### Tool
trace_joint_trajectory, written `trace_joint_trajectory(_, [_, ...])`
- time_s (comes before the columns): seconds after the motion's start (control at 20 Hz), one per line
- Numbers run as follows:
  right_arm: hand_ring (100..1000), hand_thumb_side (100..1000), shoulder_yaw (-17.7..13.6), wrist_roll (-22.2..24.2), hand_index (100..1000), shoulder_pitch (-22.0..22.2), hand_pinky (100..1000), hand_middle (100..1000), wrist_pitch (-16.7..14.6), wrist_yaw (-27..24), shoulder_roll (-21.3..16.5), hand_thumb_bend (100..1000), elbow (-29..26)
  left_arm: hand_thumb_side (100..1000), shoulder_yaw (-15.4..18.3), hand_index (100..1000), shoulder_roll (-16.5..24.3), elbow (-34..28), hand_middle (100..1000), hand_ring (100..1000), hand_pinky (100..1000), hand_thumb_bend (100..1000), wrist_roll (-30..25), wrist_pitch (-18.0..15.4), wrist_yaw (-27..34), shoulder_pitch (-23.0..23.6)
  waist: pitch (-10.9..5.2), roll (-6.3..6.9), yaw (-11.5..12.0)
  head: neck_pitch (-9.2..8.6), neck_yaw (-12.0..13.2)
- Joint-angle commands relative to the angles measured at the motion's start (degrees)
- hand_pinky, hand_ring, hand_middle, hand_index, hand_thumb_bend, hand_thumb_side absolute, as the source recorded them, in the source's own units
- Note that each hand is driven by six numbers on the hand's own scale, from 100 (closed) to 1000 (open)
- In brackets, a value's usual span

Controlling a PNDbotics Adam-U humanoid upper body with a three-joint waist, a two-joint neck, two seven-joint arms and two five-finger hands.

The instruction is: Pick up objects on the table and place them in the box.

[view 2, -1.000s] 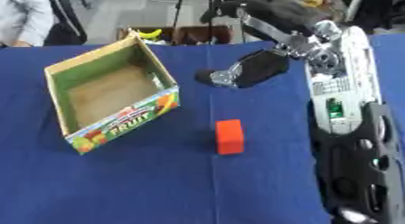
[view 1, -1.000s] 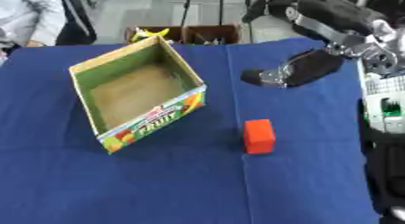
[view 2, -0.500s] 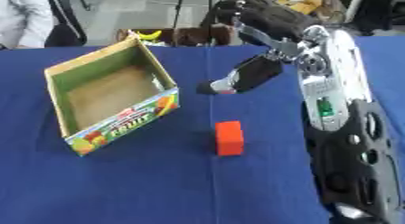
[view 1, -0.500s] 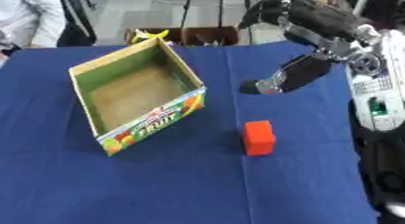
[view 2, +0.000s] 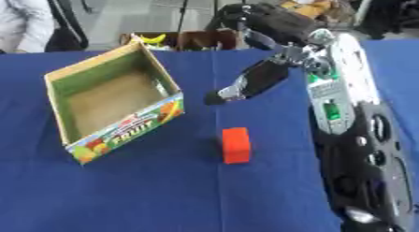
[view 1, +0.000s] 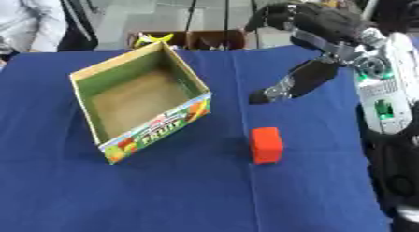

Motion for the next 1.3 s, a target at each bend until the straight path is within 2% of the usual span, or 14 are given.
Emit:
trace_joint_trajectory(0.05, [846,750,-0.08,14.42,894,-1.85,776,840,-15.13,0.04,-1.54,754,0.91,882,-0.08,898,0.86,-1.15,648,568,353,515,-0.21,-0.10,0.18,0.04,-1.24,-0.07,-0.08,-0.65,-0.05])
trace_joint_trajectory(0.45, [824,740,0.41,14.42,895,-3.75,759,828,-17.41,-2.33,-3.76,758,7.05,882,-0.12,898,0.95,-1.15,649,569,351,516,-0.32,-0.05,0.15,0.07,-1.33,-0.21,-0.04,-0.60,-0.04])
trace_joint_trajectory(0.95, [828,748,2.12,14.42,898,-4.45,759,824,-21.44,-7.84,-7.52,760,14.55,884,-0.23,899,1.20,-1.15,649,569,350,517,-0.42,-0.12,0.17,0.13,-1.42,-0.32,-0.14,-0.45,0.05])
trace_joint_trajectory(1.3, [827,754,3.03,14.42,899,-5.16,759,816,-23.23,-10.71,-8.50,776,16.98,884,-0.30,899,1.42,-1.15,650,570,350,516,-0.47,-0.04,0.25,0.06,-1.61,-0.43,-0.46,-0.53,-0.02])
